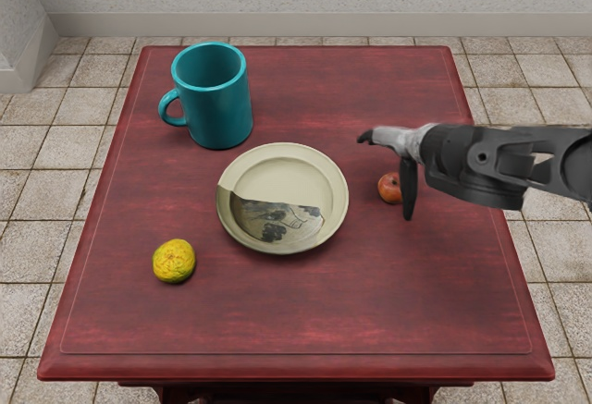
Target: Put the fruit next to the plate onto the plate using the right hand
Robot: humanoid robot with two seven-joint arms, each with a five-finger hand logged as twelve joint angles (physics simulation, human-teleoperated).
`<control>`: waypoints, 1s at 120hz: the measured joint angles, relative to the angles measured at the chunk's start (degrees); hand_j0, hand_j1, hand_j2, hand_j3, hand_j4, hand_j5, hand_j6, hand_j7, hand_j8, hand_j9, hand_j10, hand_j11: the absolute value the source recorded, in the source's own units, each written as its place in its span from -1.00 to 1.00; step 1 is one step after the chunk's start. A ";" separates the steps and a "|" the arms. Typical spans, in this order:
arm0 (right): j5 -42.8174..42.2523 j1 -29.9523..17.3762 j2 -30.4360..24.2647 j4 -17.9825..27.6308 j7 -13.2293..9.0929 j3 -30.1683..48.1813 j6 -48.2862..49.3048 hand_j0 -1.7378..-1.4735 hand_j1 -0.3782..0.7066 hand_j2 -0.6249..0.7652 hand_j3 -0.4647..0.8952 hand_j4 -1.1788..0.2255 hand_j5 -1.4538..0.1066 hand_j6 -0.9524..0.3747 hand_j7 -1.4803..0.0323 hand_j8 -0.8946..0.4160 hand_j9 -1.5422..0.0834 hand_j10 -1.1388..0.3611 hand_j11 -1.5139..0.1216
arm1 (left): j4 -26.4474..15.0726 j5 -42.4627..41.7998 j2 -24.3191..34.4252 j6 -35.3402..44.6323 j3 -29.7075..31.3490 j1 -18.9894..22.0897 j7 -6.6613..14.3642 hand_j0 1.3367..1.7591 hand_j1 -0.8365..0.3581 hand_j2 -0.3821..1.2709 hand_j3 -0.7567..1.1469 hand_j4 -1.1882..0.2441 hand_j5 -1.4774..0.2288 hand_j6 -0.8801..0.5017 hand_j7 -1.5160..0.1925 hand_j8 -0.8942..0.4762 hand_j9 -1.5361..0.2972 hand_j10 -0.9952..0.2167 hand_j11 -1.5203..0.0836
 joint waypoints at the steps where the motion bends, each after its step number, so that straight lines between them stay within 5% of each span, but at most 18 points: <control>1: -0.08 -0.11 0.02 0.00 0.00 0.00 -0.10 -0.40 -0.72 -0.13 -0.32 0.53 0.69 0.28 0.78 0.21 0.73 0.38 0.69 | 0.00 0.00 0.00 0.00 0.00 0.00 0.00 0.52 0.49 -0.48 -0.21 0.32 0.36 -0.08 0.40 -0.05 0.33 0.24 0.50; 30: -1.21 -2.45 0.08 -0.02 0.00 -0.15 -2.31 -0.40 -0.47 -0.16 -0.32 0.37 0.50 0.11 0.59 0.03 0.55 0.23 0.51 | 0.00 0.00 0.00 0.00 0.00 0.00 0.00 0.52 0.49 -0.48 -0.21 0.32 0.36 -0.08 0.40 -0.05 0.33 0.24 0.50; 120: -8.61 -7.84 0.58 -1.69 0.00 -0.03 -8.00 -0.40 -0.16 -0.20 -0.32 0.17 0.27 -0.11 0.34 -0.19 0.32 0.04 0.28 | 0.00 0.00 0.00 0.00 0.00 0.00 0.00 0.52 0.49 -0.48 -0.21 0.32 0.36 -0.08 0.40 -0.05 0.33 0.24 0.50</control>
